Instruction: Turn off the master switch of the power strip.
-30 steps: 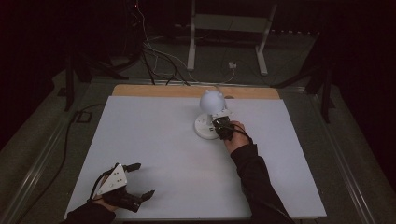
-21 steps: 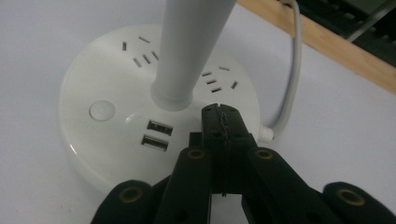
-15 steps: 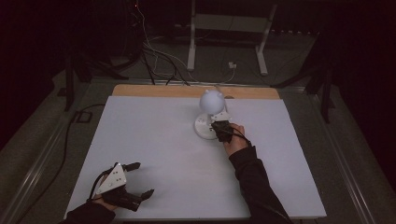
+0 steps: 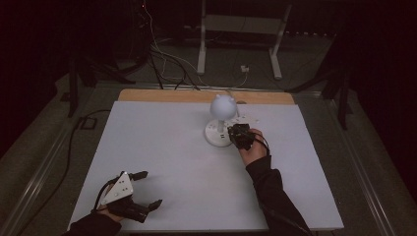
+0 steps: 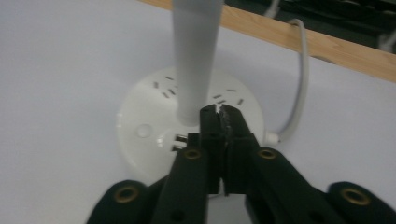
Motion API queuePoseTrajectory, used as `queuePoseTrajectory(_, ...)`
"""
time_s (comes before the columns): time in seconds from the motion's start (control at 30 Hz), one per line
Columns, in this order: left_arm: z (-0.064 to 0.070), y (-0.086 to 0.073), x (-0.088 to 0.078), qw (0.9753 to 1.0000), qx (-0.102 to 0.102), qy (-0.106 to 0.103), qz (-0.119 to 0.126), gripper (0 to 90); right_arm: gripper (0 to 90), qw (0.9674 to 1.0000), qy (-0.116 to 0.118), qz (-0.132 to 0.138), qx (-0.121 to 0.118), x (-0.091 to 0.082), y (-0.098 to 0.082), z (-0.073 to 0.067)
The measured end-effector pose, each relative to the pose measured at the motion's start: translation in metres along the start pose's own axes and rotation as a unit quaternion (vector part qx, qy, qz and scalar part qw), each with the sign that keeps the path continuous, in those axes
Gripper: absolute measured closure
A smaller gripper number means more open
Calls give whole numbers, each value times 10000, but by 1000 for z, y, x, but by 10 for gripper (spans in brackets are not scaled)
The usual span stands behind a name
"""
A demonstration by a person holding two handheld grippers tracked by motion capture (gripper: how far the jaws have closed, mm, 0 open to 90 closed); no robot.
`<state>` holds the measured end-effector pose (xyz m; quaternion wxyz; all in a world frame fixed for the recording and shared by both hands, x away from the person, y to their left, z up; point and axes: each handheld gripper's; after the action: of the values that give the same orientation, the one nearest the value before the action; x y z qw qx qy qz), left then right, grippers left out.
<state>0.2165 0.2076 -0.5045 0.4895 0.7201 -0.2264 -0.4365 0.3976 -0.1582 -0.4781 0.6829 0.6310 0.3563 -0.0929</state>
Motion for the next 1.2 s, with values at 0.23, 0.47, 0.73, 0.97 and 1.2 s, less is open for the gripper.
queuePoseTrajectory(0.23,0,0,0,10000,-15,-5,-9,4,500,9983,579,-9,71,-16,-1,1)
queuePoseTrajectory(0.47,0,0,0,10000,-15,-9,-17,3,0,9891,1428,-353,-63,-30,-3,8)
queuePoseTrajectory(0.73,0,0,0,10000,-3,-14,8,4,0,9814,1896,-266,-151,-45,-11,10)
queuePoseTrajectory(0.97,0,0,-1,10000,-9,-9,18,3,0,9796,1947,-360,-356,-54,-28,13)
queuePoseTrajectory(1.2,0,0,0,10000,-1,-17,-13,4,0,9806,1899,-318,-371,-63,-44,22)
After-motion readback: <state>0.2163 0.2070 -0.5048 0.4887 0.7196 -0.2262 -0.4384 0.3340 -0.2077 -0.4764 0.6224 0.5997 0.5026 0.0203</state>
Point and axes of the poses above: each handheld gripper's, and its own axes: x roughly forward along the jaws, y roughly out of its top, z roughly to its right, and after that the axes turned 8 degrees about x, right-handed
